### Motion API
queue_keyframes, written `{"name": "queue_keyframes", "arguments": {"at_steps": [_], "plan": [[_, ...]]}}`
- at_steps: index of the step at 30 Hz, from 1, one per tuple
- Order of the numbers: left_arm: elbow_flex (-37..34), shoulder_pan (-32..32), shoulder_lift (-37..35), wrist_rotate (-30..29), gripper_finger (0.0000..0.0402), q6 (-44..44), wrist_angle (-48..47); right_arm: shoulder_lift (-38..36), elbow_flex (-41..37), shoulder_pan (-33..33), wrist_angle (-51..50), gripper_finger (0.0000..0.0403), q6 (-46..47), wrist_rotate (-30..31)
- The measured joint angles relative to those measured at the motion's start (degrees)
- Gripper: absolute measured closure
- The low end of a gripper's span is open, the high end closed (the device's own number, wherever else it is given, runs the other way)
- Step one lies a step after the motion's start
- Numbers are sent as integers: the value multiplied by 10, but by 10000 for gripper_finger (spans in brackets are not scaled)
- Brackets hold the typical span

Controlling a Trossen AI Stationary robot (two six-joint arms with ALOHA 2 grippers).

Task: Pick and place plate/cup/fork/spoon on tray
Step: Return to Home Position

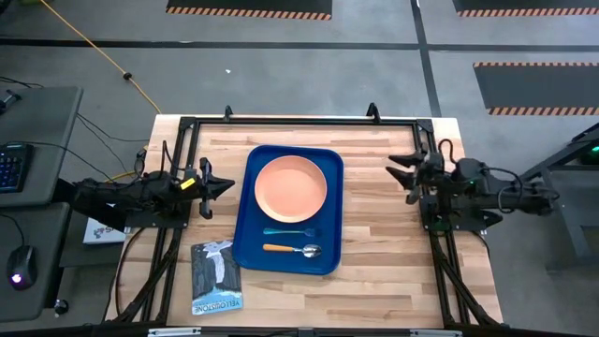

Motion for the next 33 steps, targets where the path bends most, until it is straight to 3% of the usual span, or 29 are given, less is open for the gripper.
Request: {"name": "queue_keyframes", "arguments": {"at_steps": [8, 18, 28, 33], "plan": [[0, 0, 0, 0, 401, 0, 0, -115, -108, 2, 35, 238, -7, -46], [0, 0, 0, 0, 401, 3, -2, -108, -182, 2, 118, 238, -20, -44], [0, 0, 0, -10, 401, 44, -37, -102, -181, 2, 53, 238, -5, -31], [0, -1, 10, 3, 401, -6, -36, -96, -180, 2, 50, 238, 6, -36]]}}
